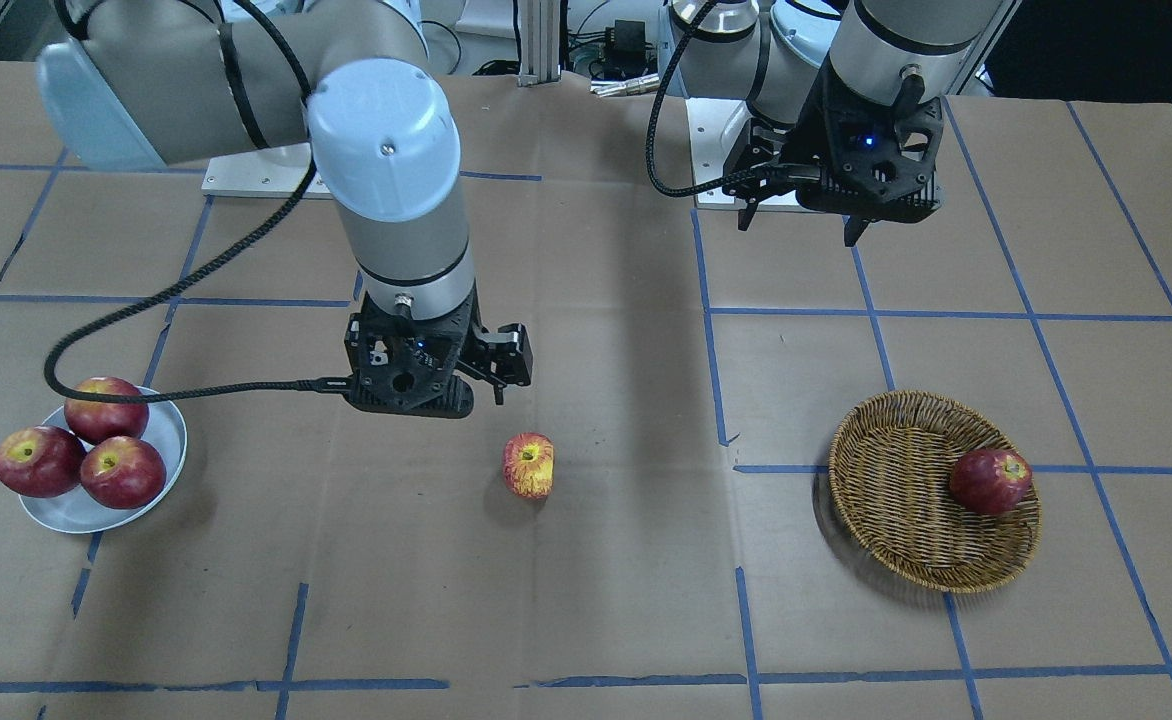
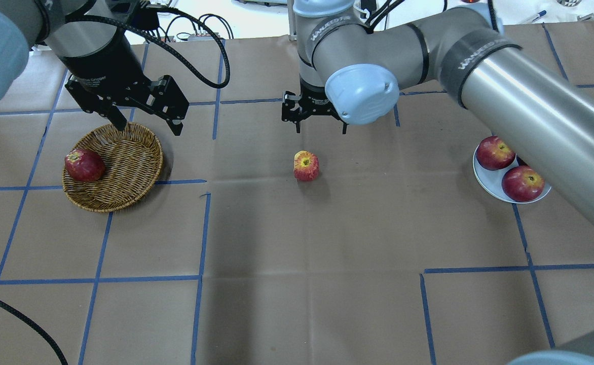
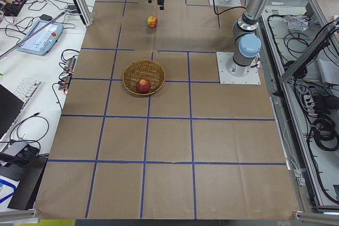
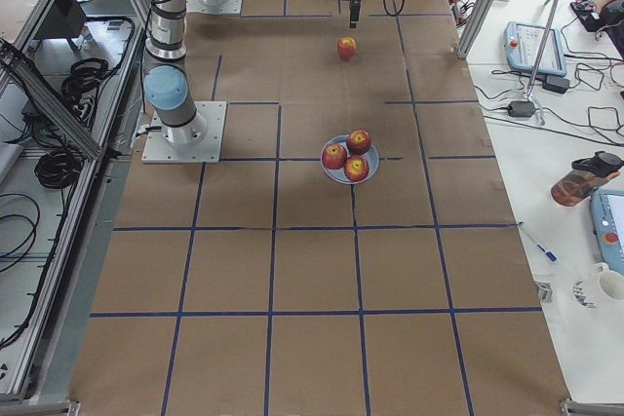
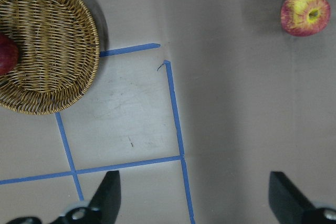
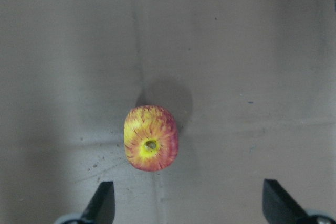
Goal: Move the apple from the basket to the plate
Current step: 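Lower the right gripper onto the yellow-red apple and grasp it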
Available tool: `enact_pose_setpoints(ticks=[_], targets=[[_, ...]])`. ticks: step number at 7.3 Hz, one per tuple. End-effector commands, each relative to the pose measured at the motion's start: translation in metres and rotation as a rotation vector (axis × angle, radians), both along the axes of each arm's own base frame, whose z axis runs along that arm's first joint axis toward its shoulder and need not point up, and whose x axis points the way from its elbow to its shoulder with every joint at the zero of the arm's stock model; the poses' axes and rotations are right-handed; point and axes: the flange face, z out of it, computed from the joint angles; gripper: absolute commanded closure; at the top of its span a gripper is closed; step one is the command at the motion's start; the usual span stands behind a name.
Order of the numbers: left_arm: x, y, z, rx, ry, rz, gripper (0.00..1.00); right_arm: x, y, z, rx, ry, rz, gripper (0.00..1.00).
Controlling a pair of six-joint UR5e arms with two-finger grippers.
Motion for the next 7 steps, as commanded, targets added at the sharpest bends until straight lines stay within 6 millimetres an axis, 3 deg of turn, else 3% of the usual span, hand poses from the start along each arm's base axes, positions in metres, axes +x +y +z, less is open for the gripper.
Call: enact_pose_setpoints(ticks=[1,6,7], targets=[[0.001,0.001,0.0,-0.003,0.001,-0.023,0.01,0.023,0.007,-0.065,-0.048,-0.013,0.018,0.0],[0.001,0.0,0.01,-0.064,0.005,-0.021,0.02,0.021,0.009,-0.123,-0.021,0.014,0.028,0.0],[0.001,0.0,0.012,-0.075,0.005,-0.02,0.06,0.019,0.014,-0.134,0.0,0.022,0.024,0.0]])
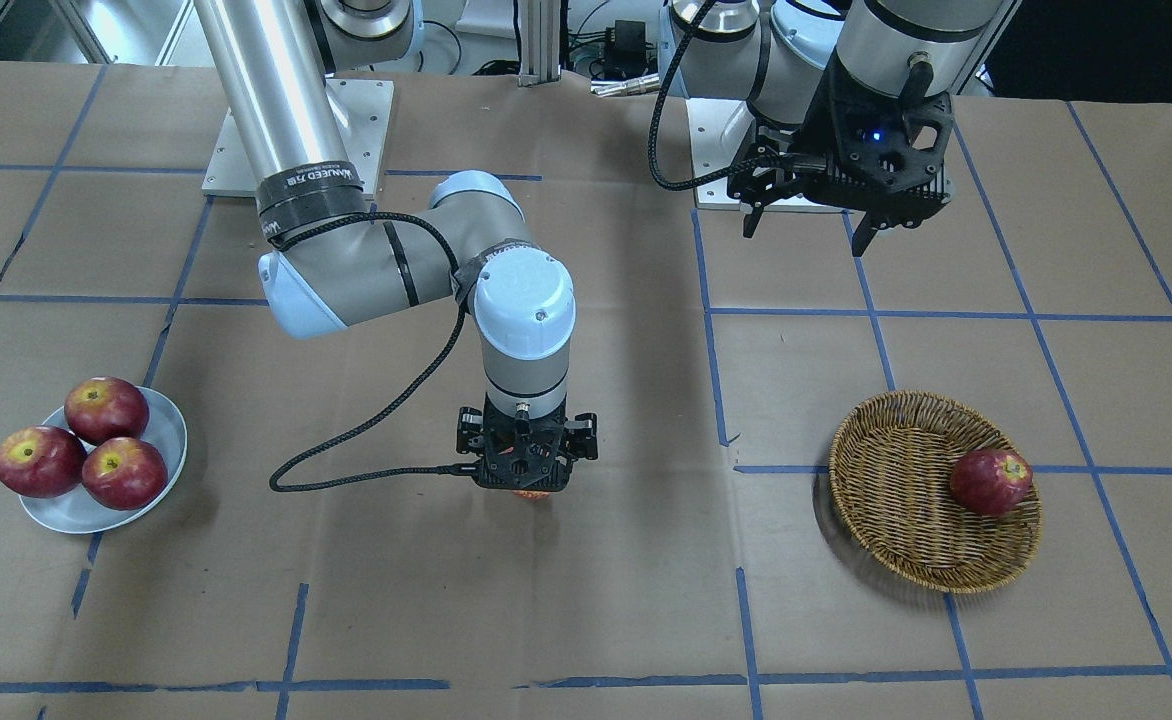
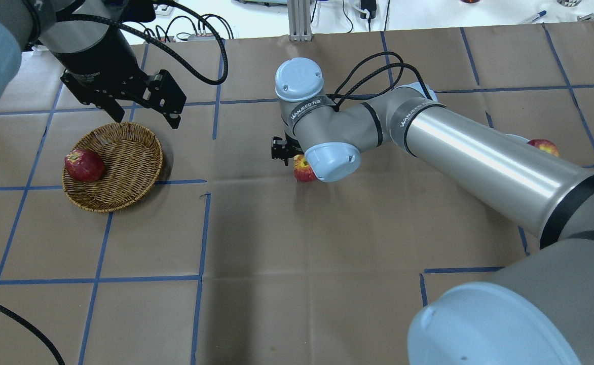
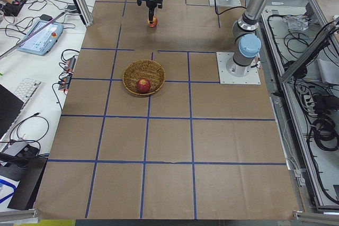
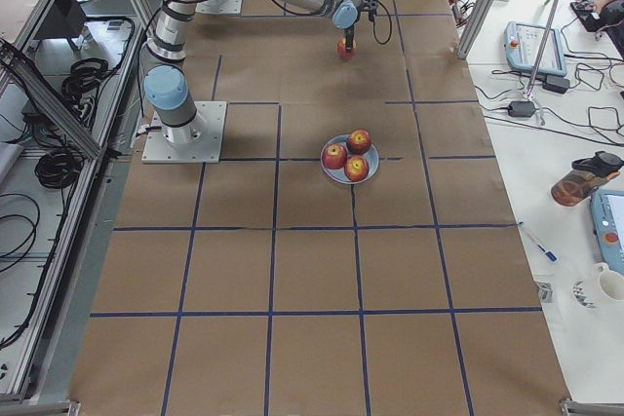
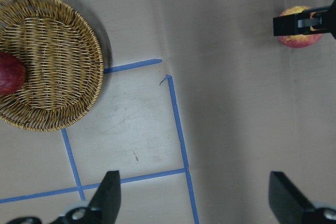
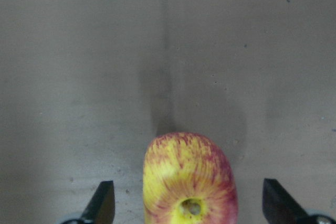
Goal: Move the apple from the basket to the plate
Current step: 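Lower the right gripper onto the yellow-red apple and grasp it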
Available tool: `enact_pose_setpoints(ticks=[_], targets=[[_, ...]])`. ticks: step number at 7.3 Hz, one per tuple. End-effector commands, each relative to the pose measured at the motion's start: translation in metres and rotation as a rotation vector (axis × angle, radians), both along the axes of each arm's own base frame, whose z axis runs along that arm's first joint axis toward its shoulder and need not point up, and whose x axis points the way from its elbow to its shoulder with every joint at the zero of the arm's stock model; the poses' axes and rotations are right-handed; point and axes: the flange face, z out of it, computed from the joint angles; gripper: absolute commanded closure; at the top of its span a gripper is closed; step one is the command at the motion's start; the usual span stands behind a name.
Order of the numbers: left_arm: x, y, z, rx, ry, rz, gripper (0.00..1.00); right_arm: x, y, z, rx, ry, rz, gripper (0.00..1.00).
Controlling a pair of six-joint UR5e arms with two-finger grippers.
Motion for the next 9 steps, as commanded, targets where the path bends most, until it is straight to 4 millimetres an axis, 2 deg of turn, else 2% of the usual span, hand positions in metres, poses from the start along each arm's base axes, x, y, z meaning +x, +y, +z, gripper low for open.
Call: enact_pose_setpoints(ticks=[1,3,4,6,8,9], targets=[[0.0,-0.002,0.003,-0.023,0.001,-0.002,0.06,-0.002,0.006,-0.017,0.002,0.001,-0.001,0.02],[0.0,-0.001,0.003,-0.046,0.0,0.006,0.09,0.0,-0.001,-0.024,-0.045,-0.018,-0.001,0.22],[0.0,-0.001,-0.004,-0.072,-0.001,0.003,0.09,-0.001,-0.002,-0.022,-0.053,-0.02,-0.002,0.26],[0.002,-0.001,-0.005,-0.131,-0.006,0.002,0.02,-0.004,-0.007,-0.011,-0.078,-0.012,-0.007,0.3],[0.003,0.0,-0.003,-0.131,-0.006,0.005,0.02,-0.013,-0.01,0.016,-0.111,-0.022,-0.018,0.3],[0.003,0.0,-0.002,-0.129,-0.005,0.013,0.02,-0.014,-0.007,0.019,-0.111,-0.024,-0.019,0.31]])
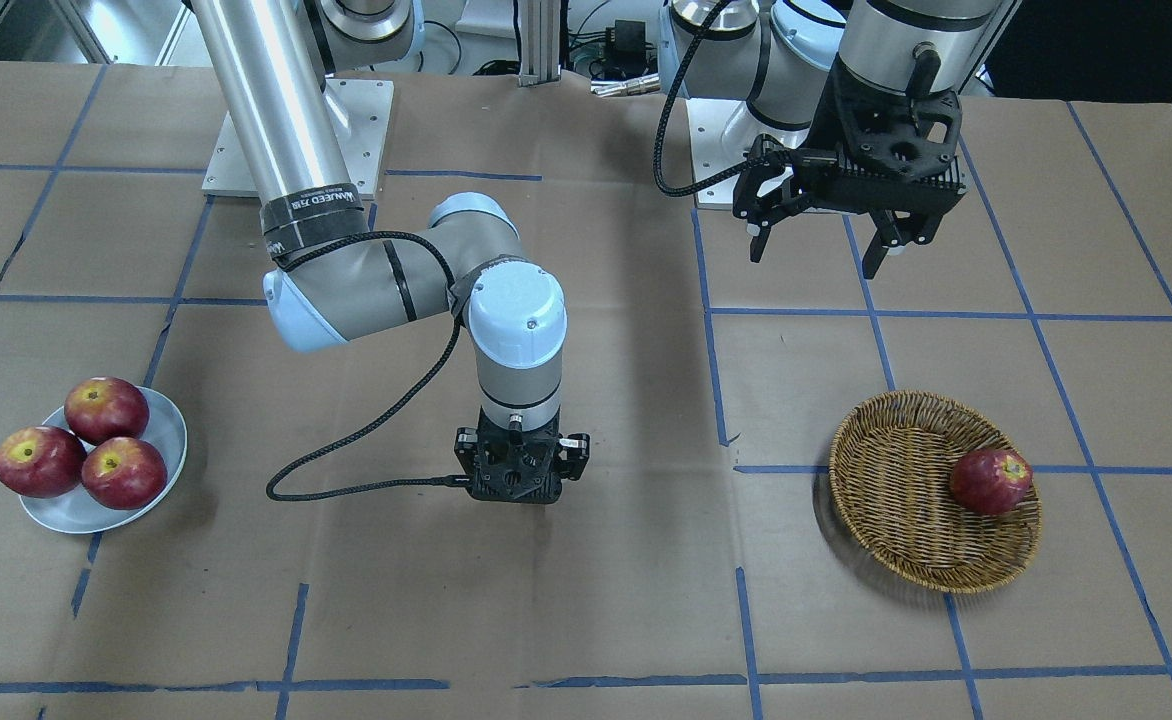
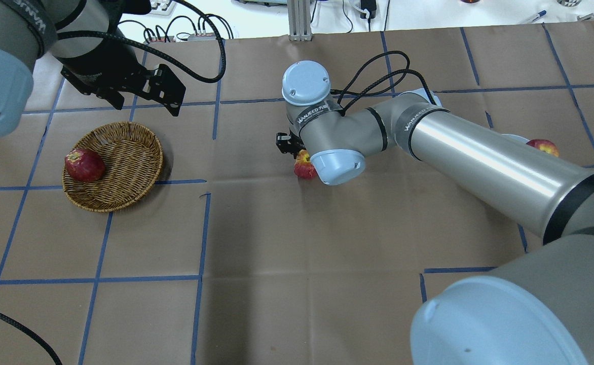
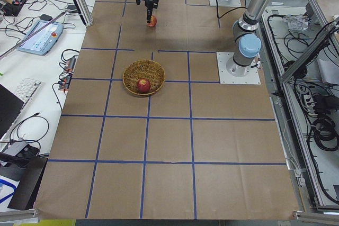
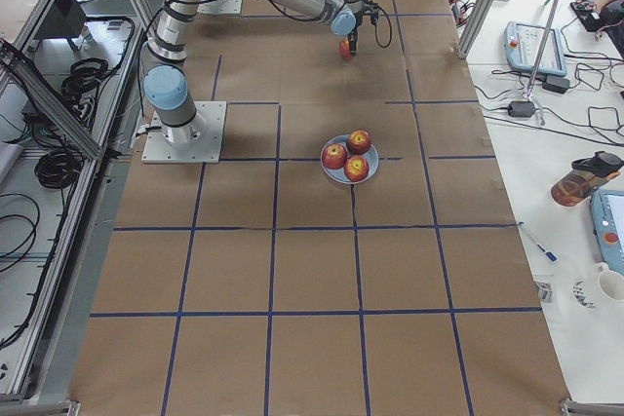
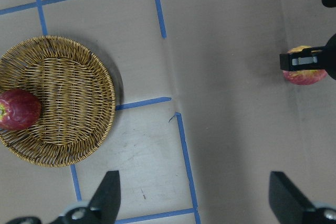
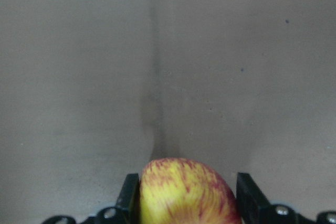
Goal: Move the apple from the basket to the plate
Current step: 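Lower the right gripper onto the yellow-red apple and grasp it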
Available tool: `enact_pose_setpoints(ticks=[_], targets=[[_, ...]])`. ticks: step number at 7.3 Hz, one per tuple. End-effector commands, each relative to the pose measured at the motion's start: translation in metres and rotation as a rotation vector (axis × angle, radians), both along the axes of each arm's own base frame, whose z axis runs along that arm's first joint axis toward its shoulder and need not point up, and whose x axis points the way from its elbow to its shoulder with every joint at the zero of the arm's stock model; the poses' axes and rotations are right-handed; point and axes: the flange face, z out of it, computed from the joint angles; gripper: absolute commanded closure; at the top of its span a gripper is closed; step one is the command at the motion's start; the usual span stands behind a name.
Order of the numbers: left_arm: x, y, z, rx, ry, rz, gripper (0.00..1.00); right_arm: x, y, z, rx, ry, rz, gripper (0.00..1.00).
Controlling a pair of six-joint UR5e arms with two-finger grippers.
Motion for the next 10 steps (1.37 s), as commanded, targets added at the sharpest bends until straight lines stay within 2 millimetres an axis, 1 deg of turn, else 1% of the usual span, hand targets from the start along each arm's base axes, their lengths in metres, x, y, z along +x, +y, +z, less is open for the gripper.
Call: enact_pose_setpoints(ticks=[1,5,6,7,8,9,10], targets=[[0.0,0.001,-0.001,0.007,0.002,0.016,0.02,0.003,0.006,0.004,-0.004,0.0,0.005,0.31],[0.001,0.003,0.0,0.012,0.003,0.035,0.02,0.004,0.007,-0.007,0.011,0.004,-0.001,0.3],[0.001,0.005,0.001,0.013,0.007,0.063,0.02,0.007,0.008,-0.014,0.02,0.008,0.002,0.3],[0.001,0.006,0.002,0.012,0.007,0.07,0.02,0.009,0.009,-0.014,0.021,0.008,0.005,0.46],[0.001,0.007,0.002,0.012,0.007,0.071,0.02,0.009,0.009,-0.014,0.021,0.008,0.005,0.55],[0.001,0.008,0.002,0.013,0.008,0.073,0.02,0.009,0.008,-0.012,0.019,0.009,0.005,0.59],[0.001,0.009,0.003,0.015,0.008,0.073,0.02,0.003,0.001,0.004,-0.005,0.007,-0.002,0.59]])
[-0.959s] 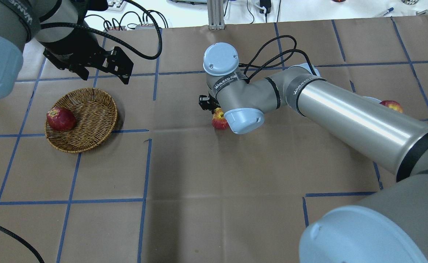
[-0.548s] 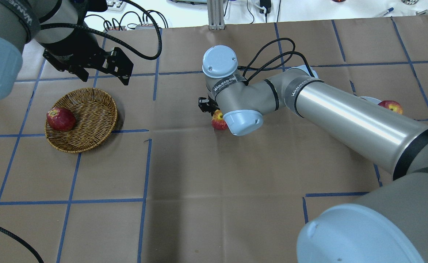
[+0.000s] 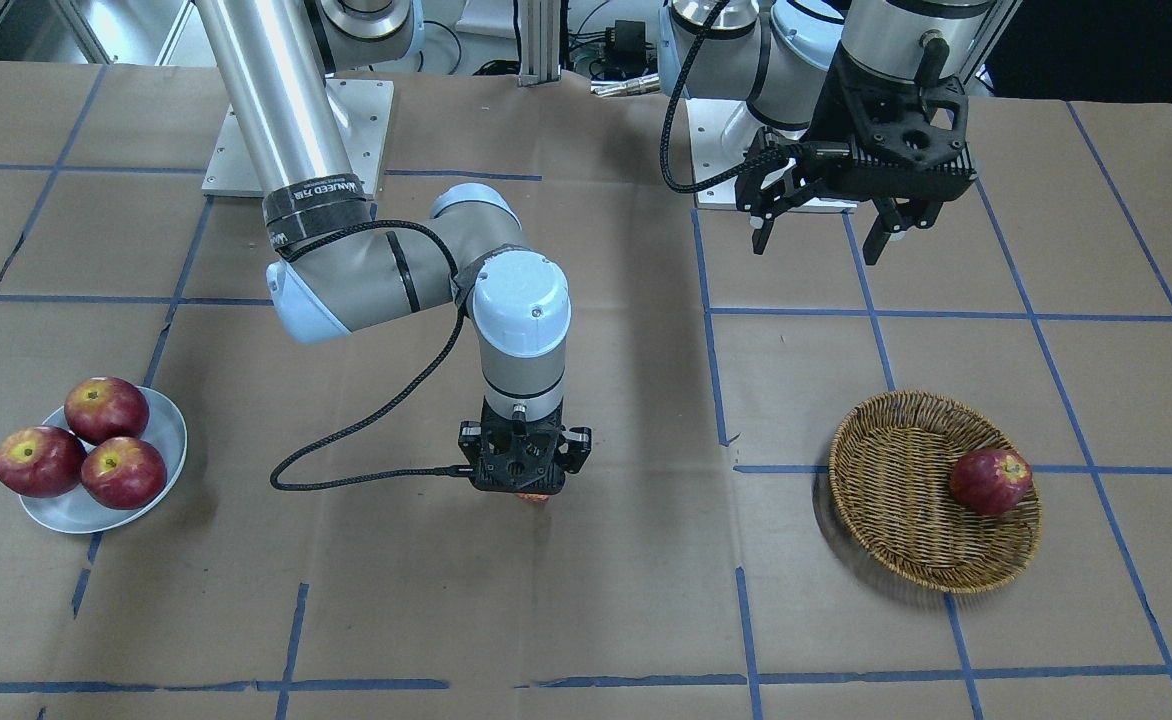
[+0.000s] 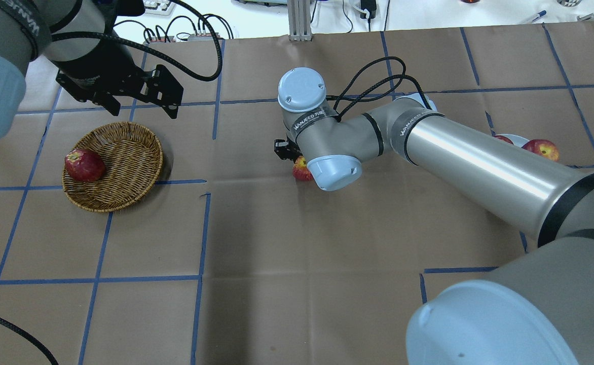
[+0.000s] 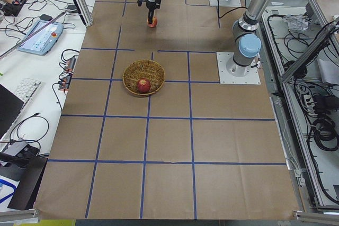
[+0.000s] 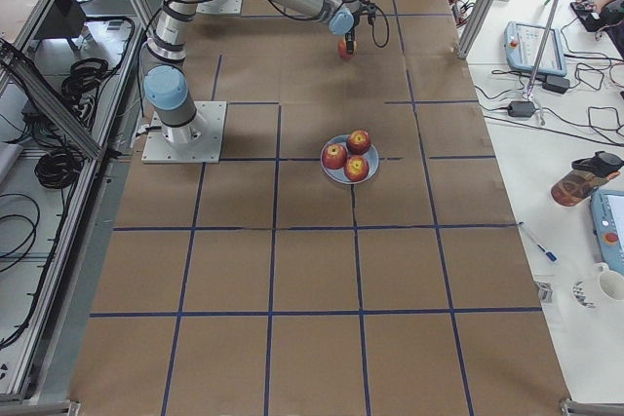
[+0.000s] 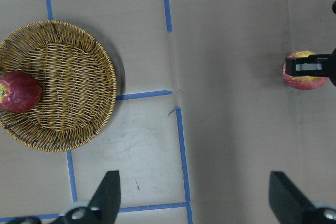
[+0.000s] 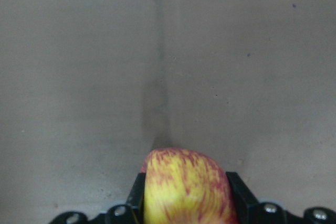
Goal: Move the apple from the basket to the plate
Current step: 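Lower the right gripper onto the yellow-red apple and grasp it, then lift the apple with the right gripper and carry it over the white plate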
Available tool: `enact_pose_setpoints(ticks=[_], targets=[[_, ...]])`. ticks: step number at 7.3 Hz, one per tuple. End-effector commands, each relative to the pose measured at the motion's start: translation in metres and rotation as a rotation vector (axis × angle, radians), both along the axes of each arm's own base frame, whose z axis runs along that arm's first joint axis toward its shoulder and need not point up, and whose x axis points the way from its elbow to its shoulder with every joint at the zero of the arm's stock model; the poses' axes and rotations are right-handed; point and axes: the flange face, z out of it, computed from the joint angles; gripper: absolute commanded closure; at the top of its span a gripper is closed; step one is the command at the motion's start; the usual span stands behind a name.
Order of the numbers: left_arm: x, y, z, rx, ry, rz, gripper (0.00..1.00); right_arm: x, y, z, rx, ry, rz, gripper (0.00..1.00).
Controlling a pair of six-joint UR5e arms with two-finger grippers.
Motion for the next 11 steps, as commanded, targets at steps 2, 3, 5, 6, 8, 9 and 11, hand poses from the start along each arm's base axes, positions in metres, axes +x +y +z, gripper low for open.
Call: enact_pose_setpoints(ticks=[2,3,5,6,8,9,11], targets=[[0.0,0.002,0.0,0.009,0.003,0.029,0.02,-0.033,-0.004,0.07,-0.035,0.003,-0.002,0.58],[0.0,0.002,0.0,0.009,0.004,0.032,0.02,-0.071,-0.006,0.102,-0.031,0.007,0.005,0.58],[0.0,0.002,0.0,0.009,0.004,0.032,0.02,-0.174,-0.01,0.154,0.033,0.042,0.049,0.58],[0.001,0.002,0.0,0.009,0.004,0.033,0.02,-0.229,-0.012,0.162,0.064,0.054,0.073,0.58],[0.001,0.002,0.0,0.009,0.004,0.032,0.02,-0.335,-0.007,0.153,0.107,0.075,0.146,0.58],[0.001,0.002,0.0,0.009,0.004,0.032,0.02,-0.377,-0.001,0.145,0.128,0.074,0.168,0.58],[0.001,0.001,0.001,0.006,0.002,0.032,0.02,-0.475,0.024,0.113,0.181,0.036,0.204,0.58]])
